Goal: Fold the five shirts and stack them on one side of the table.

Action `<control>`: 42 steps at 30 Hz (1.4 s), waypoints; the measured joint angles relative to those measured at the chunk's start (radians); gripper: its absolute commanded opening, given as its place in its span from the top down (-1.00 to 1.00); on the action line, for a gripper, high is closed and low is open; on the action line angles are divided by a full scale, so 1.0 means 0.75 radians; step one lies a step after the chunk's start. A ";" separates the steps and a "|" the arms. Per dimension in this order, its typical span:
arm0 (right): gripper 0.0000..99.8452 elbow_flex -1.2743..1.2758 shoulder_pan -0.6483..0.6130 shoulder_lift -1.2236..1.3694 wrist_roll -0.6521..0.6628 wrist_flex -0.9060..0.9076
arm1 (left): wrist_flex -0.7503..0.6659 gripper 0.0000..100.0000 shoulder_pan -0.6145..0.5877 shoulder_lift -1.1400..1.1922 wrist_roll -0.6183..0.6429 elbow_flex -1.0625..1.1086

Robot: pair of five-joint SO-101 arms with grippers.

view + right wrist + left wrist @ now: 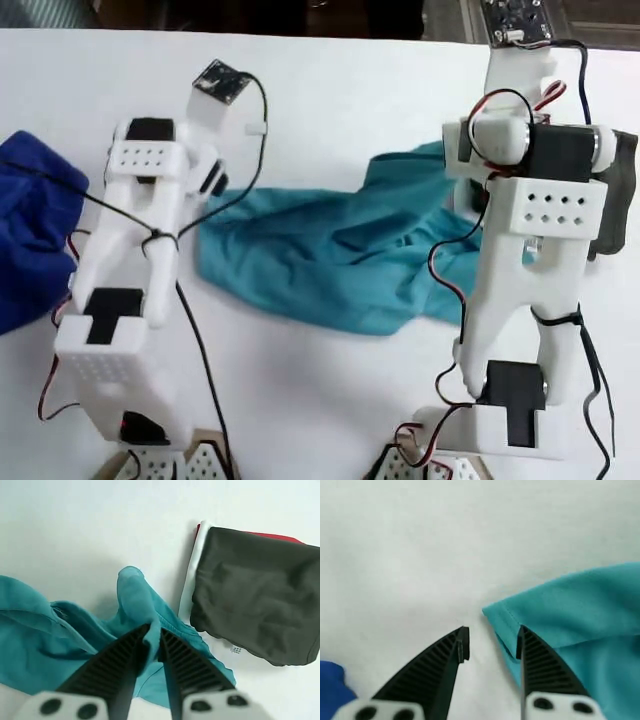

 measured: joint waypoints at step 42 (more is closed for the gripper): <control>0.96 0.098 0.006 0.000 0.000 0.000 | 0.047 0.68 0.088 0.221 -0.417 0.008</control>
